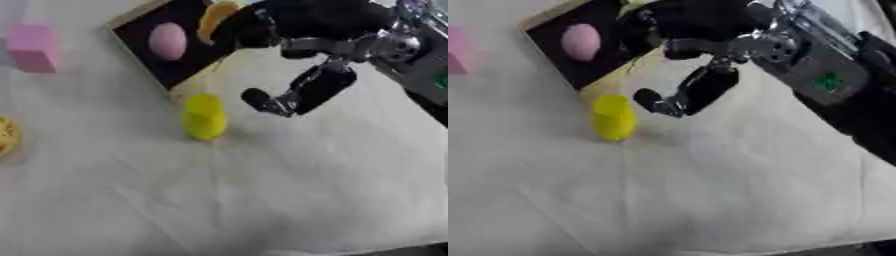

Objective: Pick up objects on the table and place them in the box.

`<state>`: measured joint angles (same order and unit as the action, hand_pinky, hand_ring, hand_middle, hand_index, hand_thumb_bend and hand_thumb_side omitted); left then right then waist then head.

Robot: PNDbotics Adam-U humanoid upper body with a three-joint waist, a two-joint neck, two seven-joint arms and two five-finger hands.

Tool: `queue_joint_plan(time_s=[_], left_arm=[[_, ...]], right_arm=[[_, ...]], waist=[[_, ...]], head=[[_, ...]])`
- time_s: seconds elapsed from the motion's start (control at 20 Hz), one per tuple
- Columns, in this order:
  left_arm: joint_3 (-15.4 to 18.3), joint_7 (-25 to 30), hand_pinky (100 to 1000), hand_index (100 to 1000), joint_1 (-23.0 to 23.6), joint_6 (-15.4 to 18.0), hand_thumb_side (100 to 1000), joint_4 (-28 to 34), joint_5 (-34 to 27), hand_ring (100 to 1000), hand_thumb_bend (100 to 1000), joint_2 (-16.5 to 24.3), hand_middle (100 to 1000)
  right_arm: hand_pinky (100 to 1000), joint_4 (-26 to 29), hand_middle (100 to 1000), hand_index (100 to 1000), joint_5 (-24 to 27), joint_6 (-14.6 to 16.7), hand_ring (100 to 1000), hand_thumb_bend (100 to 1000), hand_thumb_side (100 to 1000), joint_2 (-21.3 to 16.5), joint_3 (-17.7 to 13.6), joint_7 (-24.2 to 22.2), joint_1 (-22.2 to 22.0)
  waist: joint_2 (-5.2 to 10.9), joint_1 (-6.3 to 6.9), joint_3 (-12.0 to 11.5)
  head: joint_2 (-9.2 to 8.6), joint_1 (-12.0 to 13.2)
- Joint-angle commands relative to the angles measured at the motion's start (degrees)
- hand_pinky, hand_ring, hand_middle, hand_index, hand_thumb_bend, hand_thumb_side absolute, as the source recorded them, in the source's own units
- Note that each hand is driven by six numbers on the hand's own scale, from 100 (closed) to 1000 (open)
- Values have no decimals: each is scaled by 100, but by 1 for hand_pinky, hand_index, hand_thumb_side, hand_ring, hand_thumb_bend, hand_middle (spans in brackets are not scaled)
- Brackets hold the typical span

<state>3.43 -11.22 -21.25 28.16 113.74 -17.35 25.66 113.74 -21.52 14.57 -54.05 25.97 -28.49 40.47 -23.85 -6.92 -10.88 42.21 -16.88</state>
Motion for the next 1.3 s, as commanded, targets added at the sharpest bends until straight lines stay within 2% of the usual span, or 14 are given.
queue_joint_plan(time_s=[0.05, 0.4, 0.55, 1.05, 1.3], left_arm=[[31, 6, 695, 791, -31, -16, 591, 85, -1, 705, 100, 60, 593], [15, 32, 695, 791, -24, -34, 592, 85, -18, 706, 100, 28, 594], [11, 42, 695, 791, -25, -37, 592, 85, -27, 706, 100, 20, 594], [3, 55, 695, 791, -36, -47, 593, 85, -55, 710, 100, -6, 595], [-5, 69, 695, 791, -37, -52, 592, 85, -65, 710, 100, -20, 595]], right_arm=[[921, 85, 794, 931, -208, -44, 926, 100, 398, -38, 48, -128, 20], [923, 85, 811, 940, -640, -227, 934, 166, 463, 156, 167, -196, 61], [923, 85, 809, 938, -821, -314, 933, 155, 458, 232, 242, -176, 55], [925, 85, 811, 940, -872, -394, 934, 142, 435, 363, 464, -502, 30], [924, 85, 819, 942, -1029, -562, 935, 167, 460, 496, 459, -444, 107]], waist=[[234, 141, 17], [225, 161, 22], [224, 158, 15], [221, 158, -2], [207, 184, 3]], head=[[-69, -61], [-96, -62], [-100, -60], [-145, -184], [-176, -181]])
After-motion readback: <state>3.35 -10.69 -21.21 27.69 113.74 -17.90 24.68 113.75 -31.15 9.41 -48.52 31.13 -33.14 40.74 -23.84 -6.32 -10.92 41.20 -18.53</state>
